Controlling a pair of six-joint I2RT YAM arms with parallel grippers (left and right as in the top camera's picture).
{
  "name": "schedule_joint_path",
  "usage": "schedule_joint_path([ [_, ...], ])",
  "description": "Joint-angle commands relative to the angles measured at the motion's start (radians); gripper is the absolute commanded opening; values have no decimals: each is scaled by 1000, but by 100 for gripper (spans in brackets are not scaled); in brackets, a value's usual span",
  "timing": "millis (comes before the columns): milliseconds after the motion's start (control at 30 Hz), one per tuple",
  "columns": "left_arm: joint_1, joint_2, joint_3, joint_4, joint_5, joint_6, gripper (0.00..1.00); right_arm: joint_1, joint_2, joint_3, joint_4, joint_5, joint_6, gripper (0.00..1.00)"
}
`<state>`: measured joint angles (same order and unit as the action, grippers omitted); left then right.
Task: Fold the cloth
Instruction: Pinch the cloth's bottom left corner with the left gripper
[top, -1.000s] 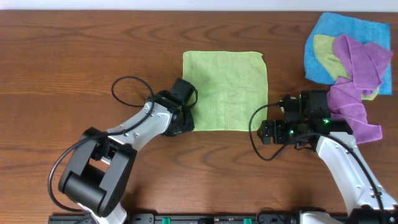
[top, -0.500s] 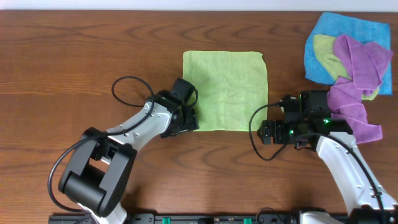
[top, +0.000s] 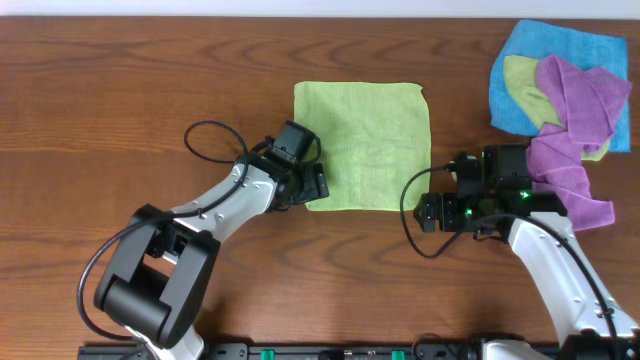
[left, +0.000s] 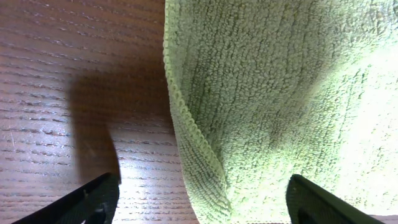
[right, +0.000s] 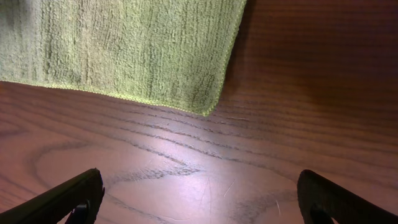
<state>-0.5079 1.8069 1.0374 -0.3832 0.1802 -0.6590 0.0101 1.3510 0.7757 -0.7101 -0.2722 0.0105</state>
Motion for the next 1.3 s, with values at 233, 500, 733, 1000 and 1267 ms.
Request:
schedule_joint_path([
  [233,-3,97,-2,-6,23,-45,85,-7,3,-5,-1,3,-4,99],
  [500,-3,97,-2,-71,-8,-48,40,-7,3,-5,0,3,-4,99],
  [733,-2,97,0,-108,-3,-48,6,-7,3,-5,-1,3,-3,99],
  [1000,-1,89,63,-310,-51,-44,6,-7,3,-5,-8,3,-3,99],
  [1267,-1,89,63,-341,-57,-44,21,-7,3,-6,-16,-5,35,99],
])
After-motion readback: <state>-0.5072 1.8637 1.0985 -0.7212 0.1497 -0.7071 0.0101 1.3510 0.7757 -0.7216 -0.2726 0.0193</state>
